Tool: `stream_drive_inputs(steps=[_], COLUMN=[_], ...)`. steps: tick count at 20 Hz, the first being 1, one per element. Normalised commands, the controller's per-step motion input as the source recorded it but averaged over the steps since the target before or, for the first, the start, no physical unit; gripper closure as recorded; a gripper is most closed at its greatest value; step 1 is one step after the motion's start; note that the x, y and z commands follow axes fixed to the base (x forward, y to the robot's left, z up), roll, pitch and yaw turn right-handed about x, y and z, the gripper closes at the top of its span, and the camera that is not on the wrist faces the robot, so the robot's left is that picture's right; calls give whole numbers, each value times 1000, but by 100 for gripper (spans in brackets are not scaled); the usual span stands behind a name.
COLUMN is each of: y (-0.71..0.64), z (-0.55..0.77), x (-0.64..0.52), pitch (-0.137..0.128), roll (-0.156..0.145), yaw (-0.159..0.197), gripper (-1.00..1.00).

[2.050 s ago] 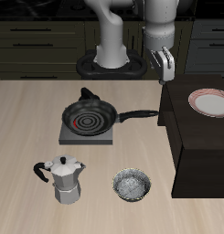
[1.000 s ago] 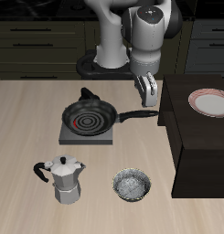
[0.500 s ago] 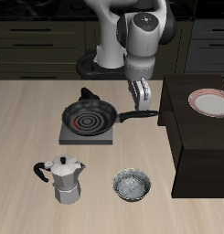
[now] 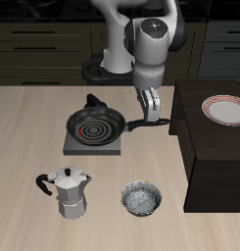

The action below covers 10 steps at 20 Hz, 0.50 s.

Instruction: Place the frypan on the top layer of the shelf

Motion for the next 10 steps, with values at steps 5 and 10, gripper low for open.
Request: stream_drive_inputs(steps=[5,10], y=[-13,-67], z=[-81,-137], x=[-26,-4], pitch=[-5,17], roll=[8,-9], yaw=[-1,-2], gripper=[-100,-100])
